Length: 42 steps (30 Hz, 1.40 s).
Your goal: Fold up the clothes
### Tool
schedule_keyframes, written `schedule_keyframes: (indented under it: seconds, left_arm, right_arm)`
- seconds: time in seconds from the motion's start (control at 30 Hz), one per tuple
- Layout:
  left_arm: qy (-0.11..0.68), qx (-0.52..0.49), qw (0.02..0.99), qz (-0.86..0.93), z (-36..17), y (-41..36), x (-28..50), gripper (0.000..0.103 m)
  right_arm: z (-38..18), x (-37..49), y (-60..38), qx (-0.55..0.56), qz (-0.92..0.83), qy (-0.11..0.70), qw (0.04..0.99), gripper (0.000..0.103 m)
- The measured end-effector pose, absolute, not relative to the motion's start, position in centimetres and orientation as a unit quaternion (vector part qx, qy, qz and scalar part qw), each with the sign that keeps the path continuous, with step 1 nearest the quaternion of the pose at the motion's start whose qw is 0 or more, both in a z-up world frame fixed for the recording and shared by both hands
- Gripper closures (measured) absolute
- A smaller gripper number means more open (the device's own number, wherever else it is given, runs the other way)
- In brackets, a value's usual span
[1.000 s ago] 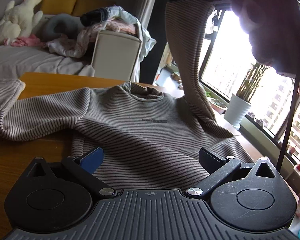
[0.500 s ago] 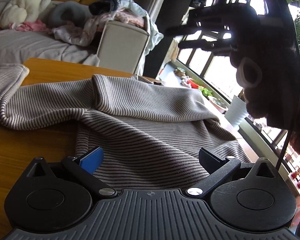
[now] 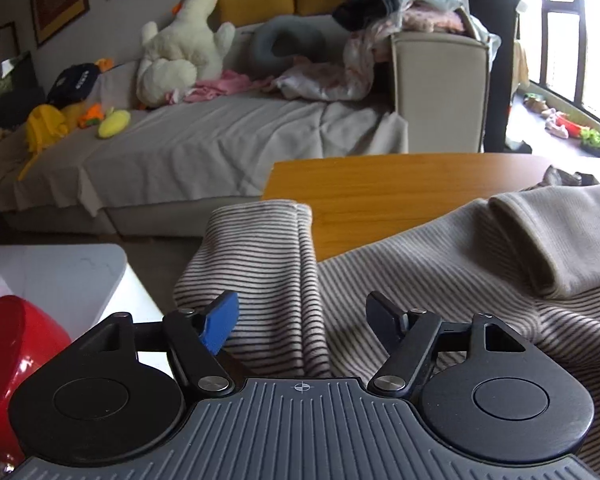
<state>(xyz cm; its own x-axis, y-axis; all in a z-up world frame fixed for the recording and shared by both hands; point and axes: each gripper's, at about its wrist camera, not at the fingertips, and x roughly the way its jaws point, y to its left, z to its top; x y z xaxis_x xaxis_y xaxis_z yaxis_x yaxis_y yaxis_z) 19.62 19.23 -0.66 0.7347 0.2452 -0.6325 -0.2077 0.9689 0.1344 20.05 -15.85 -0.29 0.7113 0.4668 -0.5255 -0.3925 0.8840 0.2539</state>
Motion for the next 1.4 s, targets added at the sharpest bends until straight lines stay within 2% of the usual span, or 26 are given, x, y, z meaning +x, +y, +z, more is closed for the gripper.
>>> schedule_keyframes:
  seconds: [0.07,0.1,0.13,0.37,0.53,0.73,0.9,0.97,1.07,1.13,1.27,1.33,1.4]
  left_arm:
    - [0.341,0.026,0.931,0.126,-0.7,19.5,19.5,0.050]
    - [0.340,0.028,0.931,0.128,-0.5,19.6,19.5,0.077]
    - [0.339,0.025,0.932,0.126,-0.3,19.7,19.5,0.092]
    - [0.269,-0.007,0.960,0.078,5.0,17.7,19.0,0.093]
    - [0.204,0.006,0.979,-0.006,8.8,11.7,18.8,0.093]
    - [0.215,0.005,0.971,-0.106,7.3,4.7,18.9,0.092]
    - [0.253,-0.005,0.957,-0.141,3.3,2.5,17.9,0.087]
    - [0.256,-0.017,0.956,-0.143,2.5,2.5,17.2,0.080]
    - [0.253,-0.042,0.956,-0.144,2.1,3.4,15.8,0.068]
    - [0.248,-0.059,0.958,-0.135,1.9,4.3,14.8,0.051]
    - [0.244,-0.094,0.960,-0.101,1.3,6.3,12.7,0.040]
    - [0.245,-0.121,0.958,-0.087,1.0,7.5,11.7,0.026]
    - [0.247,-0.147,0.955,-0.079,0.6,8.6,11.0,0.021]
  right_arm:
    - [0.0,19.5,-16.3,0.062,0.235,0.291,0.925,0.050]
    - [0.1,19.4,-16.6,0.064,0.233,0.290,0.926,0.050]
    - [0.2,19.3,-16.9,0.066,0.230,0.289,0.927,0.049]
    - [1.0,19.0,-19.0,0.084,0.208,0.276,0.935,0.049]
    - [2.1,18.7,-21.1,0.096,0.182,0.256,0.945,0.049]
    - [2.1,18.1,-23.9,0.106,0.151,0.250,0.950,0.046]
    - [1.3,17.8,-25.3,0.108,0.134,0.260,0.950,0.045]
    - [1.0,17.9,-25.3,0.111,0.133,0.264,0.949,0.044]
    - [0.6,18.0,-25.3,0.115,0.132,0.270,0.947,0.044]
    - [1.0,18.5,-23.8,0.102,0.150,0.273,0.945,0.044]
    - [2.0,19.3,-20.8,0.077,0.186,0.278,0.939,0.044]
    - [2.5,19.8,-19.2,0.064,0.204,0.280,0.936,0.043]
    - [3.3,20.6,-16.6,0.039,0.239,0.282,0.928,0.041]
